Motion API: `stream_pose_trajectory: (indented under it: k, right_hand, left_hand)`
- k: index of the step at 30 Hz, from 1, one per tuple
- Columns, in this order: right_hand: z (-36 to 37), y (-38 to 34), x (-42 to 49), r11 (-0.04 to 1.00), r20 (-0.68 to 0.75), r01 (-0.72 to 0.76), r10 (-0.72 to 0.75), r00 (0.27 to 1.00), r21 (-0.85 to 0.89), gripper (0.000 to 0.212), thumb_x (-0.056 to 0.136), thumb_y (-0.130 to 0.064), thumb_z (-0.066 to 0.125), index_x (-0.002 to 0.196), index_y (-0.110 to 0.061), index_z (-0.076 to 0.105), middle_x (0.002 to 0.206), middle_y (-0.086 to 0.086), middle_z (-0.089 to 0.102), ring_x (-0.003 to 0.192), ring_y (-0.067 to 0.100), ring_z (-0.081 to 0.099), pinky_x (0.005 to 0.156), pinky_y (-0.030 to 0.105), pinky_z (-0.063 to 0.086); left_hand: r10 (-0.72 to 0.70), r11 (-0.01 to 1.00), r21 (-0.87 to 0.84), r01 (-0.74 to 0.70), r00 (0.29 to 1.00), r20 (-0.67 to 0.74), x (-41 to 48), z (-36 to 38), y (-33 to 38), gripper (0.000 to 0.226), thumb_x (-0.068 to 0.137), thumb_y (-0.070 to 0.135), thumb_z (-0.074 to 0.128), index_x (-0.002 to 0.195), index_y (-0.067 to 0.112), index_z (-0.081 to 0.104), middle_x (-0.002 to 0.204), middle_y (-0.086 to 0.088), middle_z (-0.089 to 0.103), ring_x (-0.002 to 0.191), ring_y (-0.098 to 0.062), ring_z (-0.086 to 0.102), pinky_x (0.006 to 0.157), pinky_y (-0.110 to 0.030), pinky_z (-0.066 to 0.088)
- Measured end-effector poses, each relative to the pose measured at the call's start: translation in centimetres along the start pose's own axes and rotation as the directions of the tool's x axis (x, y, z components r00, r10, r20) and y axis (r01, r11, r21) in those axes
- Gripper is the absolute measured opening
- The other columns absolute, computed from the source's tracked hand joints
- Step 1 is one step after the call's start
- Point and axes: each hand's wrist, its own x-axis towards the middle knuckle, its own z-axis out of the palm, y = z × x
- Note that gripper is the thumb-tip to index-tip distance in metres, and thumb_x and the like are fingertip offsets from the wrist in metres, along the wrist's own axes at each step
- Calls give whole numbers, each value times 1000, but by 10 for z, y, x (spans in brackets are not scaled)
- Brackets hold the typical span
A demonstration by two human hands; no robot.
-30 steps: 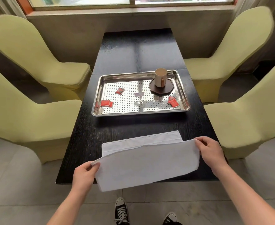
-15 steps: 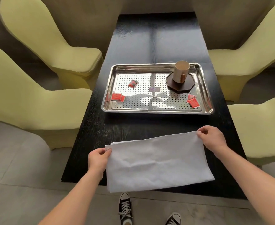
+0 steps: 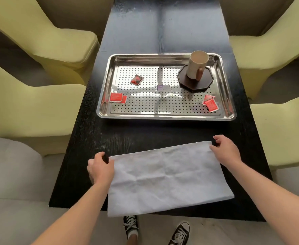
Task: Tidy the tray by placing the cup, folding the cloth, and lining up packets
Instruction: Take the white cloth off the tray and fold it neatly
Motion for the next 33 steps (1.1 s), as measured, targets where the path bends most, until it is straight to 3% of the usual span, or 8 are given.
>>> stream_pose_trajectory:
  k: [2,5,10,16,20,25,29,33]
  right_hand:
    - [5,7,-10,983,-17,132,-135,991,-130,54,91,-18,69,142,-18,50,144,6,52,128,28,52,99,44,50]
    - [21,22,-35,850,82,393,-390,917,-352,60,91,-33,67,146,-24,44,156,2,38,141,26,37,108,42,42]
    - [46,54,-65,685,298,518,-424,855,-513,67,97,-52,42,156,-26,25,166,3,15,152,29,14,120,43,20]
    - [36,84,-84,765,250,431,-352,902,-478,68,99,-51,42,158,-27,17,168,-2,5,154,23,3,123,43,18]
    - [26,103,-105,842,164,345,-303,939,-416,69,97,-45,53,156,-24,25,167,0,14,153,23,12,120,41,26]
    - [21,121,-126,896,85,225,-209,974,-382,65,95,-41,59,152,-21,35,162,2,27,148,23,23,115,43,35]
    - [18,115,-129,889,60,240,-236,970,-390,67,92,-35,65,151,-19,36,159,4,30,145,24,26,114,41,36]
    - [25,95,-135,847,86,393,-389,917,-359,58,93,-29,64,146,-18,43,156,1,37,142,22,31,114,40,37]
  left_hand:
    - [271,946,188,-265,963,-7,-15,1,-6,47,91,32,65,136,27,51,130,-9,48,113,-25,46,86,-42,48]
    - [579,693,385,-609,789,206,-45,6,-23,52,93,49,56,143,36,46,151,-9,38,141,-29,33,106,-52,40]
    - [501,551,475,-686,727,469,-65,9,-55,76,85,77,3,155,48,9,168,-5,-2,154,-28,-7,120,-56,7]
    - [367,678,511,-528,846,387,-83,-3,-64,77,91,63,47,157,35,16,166,-9,8,151,-32,7,116,-49,24]
    - [159,838,485,-250,962,222,-112,-16,-82,78,87,56,60,150,19,32,145,-14,36,127,-33,40,97,-45,44]
    - [-119,988,128,89,961,251,-125,-14,-101,71,88,47,67,143,14,35,129,-18,57,111,-39,59,90,-46,50]
    - [-228,940,-206,274,949,219,-115,-12,-93,50,88,31,70,131,12,52,106,-12,65,94,-38,67,90,-54,54]
    - [-286,862,-366,351,932,222,-104,-14,-86,39,87,13,72,124,4,63,114,-16,65,82,-32,67,84,-51,59]
